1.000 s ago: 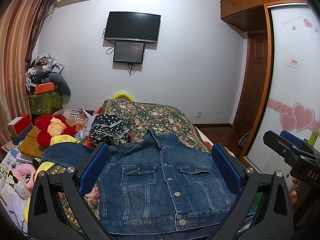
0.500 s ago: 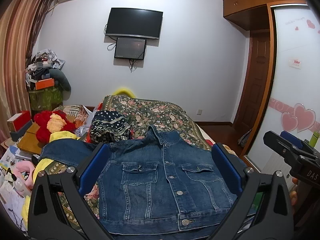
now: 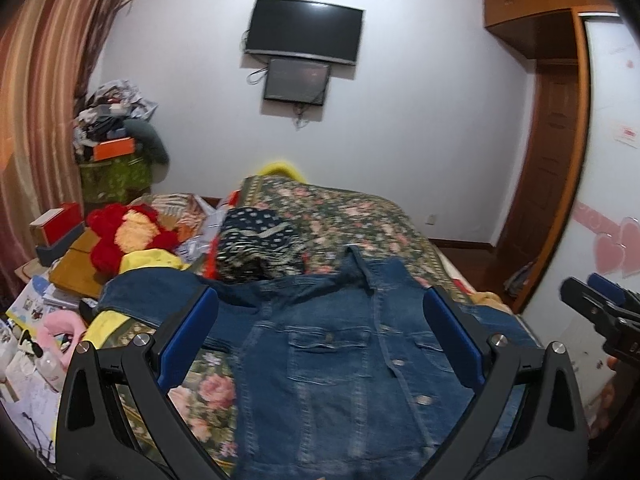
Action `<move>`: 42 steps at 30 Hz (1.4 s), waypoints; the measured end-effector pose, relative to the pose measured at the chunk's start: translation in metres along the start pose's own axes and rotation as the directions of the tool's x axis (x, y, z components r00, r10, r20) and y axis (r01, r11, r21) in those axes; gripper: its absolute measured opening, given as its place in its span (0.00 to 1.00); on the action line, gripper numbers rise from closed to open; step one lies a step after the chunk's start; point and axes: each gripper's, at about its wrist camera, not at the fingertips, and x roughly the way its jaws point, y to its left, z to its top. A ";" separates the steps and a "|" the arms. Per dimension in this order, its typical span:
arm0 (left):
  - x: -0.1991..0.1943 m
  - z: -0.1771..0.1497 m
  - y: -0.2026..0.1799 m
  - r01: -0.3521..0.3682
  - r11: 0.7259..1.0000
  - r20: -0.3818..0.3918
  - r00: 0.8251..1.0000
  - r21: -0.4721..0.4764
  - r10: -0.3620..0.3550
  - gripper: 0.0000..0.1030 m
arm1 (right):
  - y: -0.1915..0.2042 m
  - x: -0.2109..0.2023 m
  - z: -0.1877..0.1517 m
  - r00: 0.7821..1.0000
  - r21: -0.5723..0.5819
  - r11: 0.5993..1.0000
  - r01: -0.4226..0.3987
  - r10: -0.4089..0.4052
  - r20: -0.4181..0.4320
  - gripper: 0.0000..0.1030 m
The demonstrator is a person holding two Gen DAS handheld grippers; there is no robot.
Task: Fold large clothes
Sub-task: 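Grasp the denim jacket sleeve with the left gripper and lift it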
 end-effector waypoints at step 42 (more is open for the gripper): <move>0.259 -0.100 0.433 -0.365 0.581 -0.430 0.903 -0.727 0.030 0.74 | -0.022 0.191 -0.023 0.887 0.086 0.995 0.046 -0.001 -0.462 1.00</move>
